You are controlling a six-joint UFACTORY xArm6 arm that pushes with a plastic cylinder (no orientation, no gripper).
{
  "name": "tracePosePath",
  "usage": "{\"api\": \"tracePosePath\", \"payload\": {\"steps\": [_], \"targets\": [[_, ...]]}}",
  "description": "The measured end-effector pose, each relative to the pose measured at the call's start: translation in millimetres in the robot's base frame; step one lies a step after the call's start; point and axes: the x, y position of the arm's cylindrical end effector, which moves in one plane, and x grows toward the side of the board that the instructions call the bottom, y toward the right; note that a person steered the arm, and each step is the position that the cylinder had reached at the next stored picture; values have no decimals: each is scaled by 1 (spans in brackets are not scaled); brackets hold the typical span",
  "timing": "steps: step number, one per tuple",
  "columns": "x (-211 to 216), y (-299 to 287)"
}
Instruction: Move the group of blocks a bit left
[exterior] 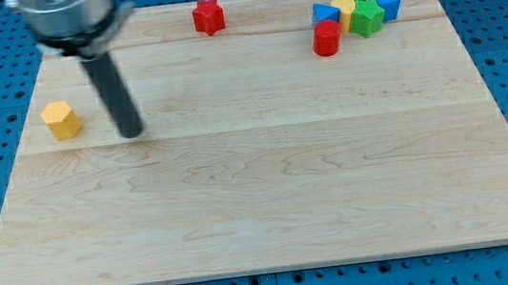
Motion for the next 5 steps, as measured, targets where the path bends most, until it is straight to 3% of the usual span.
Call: {"api": "tracePosePath", "payload": {"steps": [3,4,5], "targets": [[-1,246],[-5,311],[-8,332]]}}
